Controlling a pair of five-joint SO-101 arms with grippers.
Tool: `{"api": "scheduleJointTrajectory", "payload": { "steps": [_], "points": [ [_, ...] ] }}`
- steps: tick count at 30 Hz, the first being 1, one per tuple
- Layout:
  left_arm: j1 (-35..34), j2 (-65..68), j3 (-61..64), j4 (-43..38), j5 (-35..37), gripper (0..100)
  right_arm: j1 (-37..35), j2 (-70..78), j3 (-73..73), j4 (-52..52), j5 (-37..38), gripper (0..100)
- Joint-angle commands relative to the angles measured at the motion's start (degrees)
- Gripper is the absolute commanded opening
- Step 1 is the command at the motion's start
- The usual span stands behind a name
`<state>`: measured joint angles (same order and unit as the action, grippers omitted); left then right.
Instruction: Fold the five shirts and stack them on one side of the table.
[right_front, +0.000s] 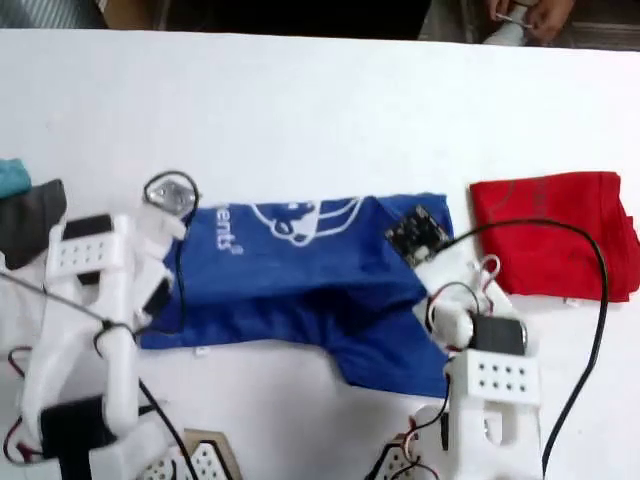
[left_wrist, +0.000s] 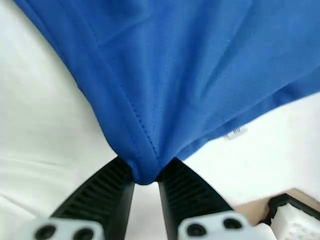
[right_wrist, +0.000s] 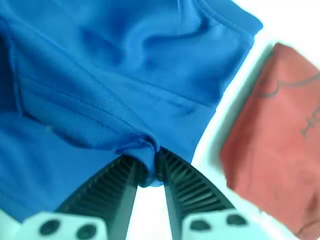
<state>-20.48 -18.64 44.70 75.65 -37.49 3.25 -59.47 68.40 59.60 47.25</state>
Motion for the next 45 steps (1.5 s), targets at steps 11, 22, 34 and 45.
{"api": "scheduleJointTrajectory", "payload": {
  "steps": [11, 22, 34, 45],
  "points": [
    [-0.44, -10.29, 12.35, -3.87, -2.02, 3, 1.45, -18.77, 10.73, 7.78, 1.49, 2.1],
    [-0.44, -10.20, 12.35, -3.87, -2.02, 3, 1.45, -20.70, 14.33, 7.78, 6.24, 2.1],
    [-0.44, -10.64, 12.35, -1.41, -2.02, 3, 1.80, -20.97, 17.32, 8.75, 11.43, 2.1],
    [-0.44, -10.37, 14.64, -5.54, -3.60, 3, 3.56, -20.97, 17.41, 11.30, 16.18, 2.1]
  ]
}}
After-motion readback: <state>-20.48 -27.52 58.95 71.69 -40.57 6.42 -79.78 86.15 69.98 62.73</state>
